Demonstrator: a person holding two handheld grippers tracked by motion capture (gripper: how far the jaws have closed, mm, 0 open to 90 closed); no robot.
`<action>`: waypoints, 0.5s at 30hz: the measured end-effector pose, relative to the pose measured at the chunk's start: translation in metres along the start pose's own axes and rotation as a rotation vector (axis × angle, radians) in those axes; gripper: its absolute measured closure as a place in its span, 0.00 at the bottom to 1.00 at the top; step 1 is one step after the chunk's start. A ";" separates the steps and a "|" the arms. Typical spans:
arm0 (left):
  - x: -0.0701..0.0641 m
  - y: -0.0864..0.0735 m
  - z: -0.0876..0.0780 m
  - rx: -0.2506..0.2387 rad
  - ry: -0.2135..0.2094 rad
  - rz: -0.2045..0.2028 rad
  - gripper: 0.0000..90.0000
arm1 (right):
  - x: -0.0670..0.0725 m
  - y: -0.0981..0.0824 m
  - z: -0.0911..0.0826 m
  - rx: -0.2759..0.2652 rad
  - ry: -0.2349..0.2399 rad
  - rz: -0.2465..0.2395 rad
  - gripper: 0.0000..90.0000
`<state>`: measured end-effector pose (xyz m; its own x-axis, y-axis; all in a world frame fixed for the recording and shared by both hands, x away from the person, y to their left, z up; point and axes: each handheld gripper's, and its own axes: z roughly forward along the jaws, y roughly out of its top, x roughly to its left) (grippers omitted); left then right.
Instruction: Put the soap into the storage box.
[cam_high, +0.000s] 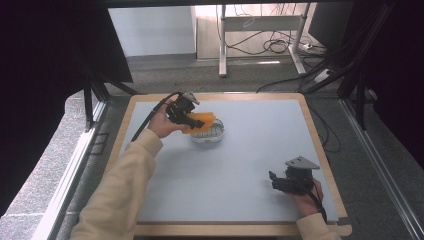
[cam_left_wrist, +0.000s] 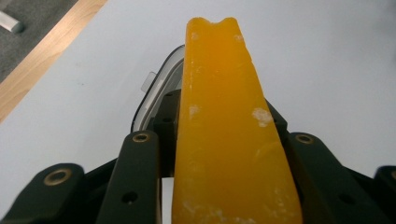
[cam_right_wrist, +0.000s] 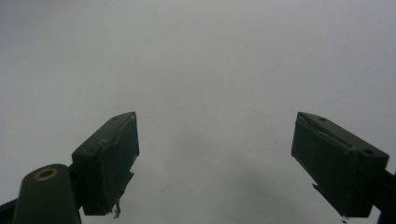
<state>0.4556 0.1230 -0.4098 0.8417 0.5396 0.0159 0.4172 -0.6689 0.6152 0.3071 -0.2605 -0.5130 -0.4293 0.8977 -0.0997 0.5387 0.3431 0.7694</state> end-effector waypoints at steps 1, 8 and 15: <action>0.001 0.000 0.002 -0.001 -0.002 0.000 0.69 | 0.000 0.000 0.000 0.000 0.000 0.000 0.17; 0.003 0.004 0.014 -0.002 -0.021 0.012 0.69 | -0.001 0.000 0.000 -0.001 -0.003 0.001 0.17; 0.007 0.006 0.021 -0.011 -0.030 0.013 0.69 | -0.001 0.000 0.000 0.000 -0.004 0.000 0.17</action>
<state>0.4713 0.1114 -0.4226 0.8572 0.5151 0.0005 0.4025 -0.6704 0.6234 0.3072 -0.2617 -0.5129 -0.4264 0.8987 -0.1022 0.5384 0.3430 0.7697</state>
